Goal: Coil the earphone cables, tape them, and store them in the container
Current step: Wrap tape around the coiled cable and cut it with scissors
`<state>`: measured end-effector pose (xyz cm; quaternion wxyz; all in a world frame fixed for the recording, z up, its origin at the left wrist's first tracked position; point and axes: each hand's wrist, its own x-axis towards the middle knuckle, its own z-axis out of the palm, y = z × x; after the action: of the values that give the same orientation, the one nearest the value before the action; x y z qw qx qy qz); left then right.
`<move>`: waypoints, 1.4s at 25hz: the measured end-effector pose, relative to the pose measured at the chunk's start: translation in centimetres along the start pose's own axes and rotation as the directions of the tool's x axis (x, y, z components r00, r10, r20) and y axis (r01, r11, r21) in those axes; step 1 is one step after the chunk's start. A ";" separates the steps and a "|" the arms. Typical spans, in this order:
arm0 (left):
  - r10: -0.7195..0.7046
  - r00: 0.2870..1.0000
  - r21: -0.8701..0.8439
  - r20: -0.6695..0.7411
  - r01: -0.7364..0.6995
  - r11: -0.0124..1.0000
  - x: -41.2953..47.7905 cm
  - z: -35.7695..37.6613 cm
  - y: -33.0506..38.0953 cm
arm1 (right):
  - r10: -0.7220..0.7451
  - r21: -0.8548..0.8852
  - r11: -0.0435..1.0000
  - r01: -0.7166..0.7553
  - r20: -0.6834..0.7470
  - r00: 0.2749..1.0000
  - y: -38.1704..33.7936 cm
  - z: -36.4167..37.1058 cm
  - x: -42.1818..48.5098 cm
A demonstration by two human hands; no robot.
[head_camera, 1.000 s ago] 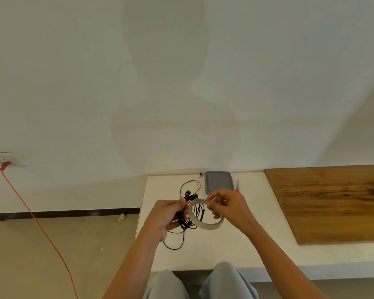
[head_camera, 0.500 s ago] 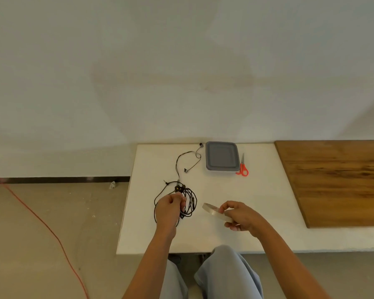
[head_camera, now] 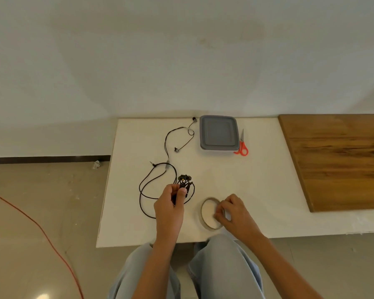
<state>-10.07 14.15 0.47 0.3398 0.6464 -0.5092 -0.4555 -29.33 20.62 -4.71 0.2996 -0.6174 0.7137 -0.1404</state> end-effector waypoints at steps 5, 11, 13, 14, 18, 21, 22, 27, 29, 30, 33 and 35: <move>0.073 0.997 0.051 0.024 -0.075 0.996 0.6 0.0 -0.3 | -0.105 0.080 0.991 0.104 0.011 0.994 0.4 -1.2 1.7; 0.080 0.996 0.026 0.038 -0.081 0.996 1.1 -0.1 -0.4 | 0.266 0.157 0.964 -0.216 -0.526 0.807 0.4 -4.5 8.9; 0.066 0.998 0.009 0.026 -0.066 0.998 1.2 -0.1 -0.4 | 0.351 0.100 0.932 -0.348 -0.485 0.801 0.7 -4.8 10.8; 0.063 0.998 0.003 0.022 -0.063 0.998 1.3 -0.1 -0.5 | 0.361 0.078 0.926 -0.369 -0.467 0.807 0.7 -4.7 11.3; 0.083 0.996 -0.001 0.034 -0.083 0.997 1.2 -0.1 -0.4 | 0.296 0.046 0.946 -0.319 -0.519 0.802 0.3 -3.4 10.5; 0.097 0.995 0.012 0.040 -0.097 0.995 1.1 -0.1 -0.4 | 0.283 0.084 0.954 -0.286 -0.559 0.780 0.0 -2.4 8.8; 0.099 0.994 0.011 0.037 -0.100 0.995 1.1 -0.1 -0.4 | 0.304 0.100 0.948 -0.302 -0.565 0.767 0.0 -2.3 8.5; 0.050 0.999 -0.029 0.017 -0.050 0.998 1.1 -0.2 -0.5 | 0.500 0.059 0.833 -0.550 -0.503 0.705 -0.5 -3.9 10.0; 0.031 0.999 -0.050 0.015 -0.030 0.998 1.1 -0.2 -0.5 | 0.535 0.054 0.813 -0.579 -0.462 0.708 -0.7 -4.3 10.6; 0.024 1.000 -0.058 0.016 -0.023 0.998 1.1 -0.2 -0.5 | 0.546 0.073 0.813 -0.577 -0.439 0.714 -0.9 -4.3 10.6; 0.030 0.999 -0.041 0.024 -0.029 0.999 0.9 -0.4 -0.2 | 0.521 0.138 0.848 -0.511 -0.395 0.757 -1.1 -3.7 8.7; 0.040 0.999 -0.028 0.032 -0.039 0.999 0.7 -0.8 0.2 | 0.502 0.148 0.862 -0.485 -0.386 0.774 -1.2 -3.1 6.6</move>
<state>-9.37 13.40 0.76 0.3491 0.6241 -0.5210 -0.4661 -30.63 13.45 -3.29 0.1808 -0.3586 0.8942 -0.1980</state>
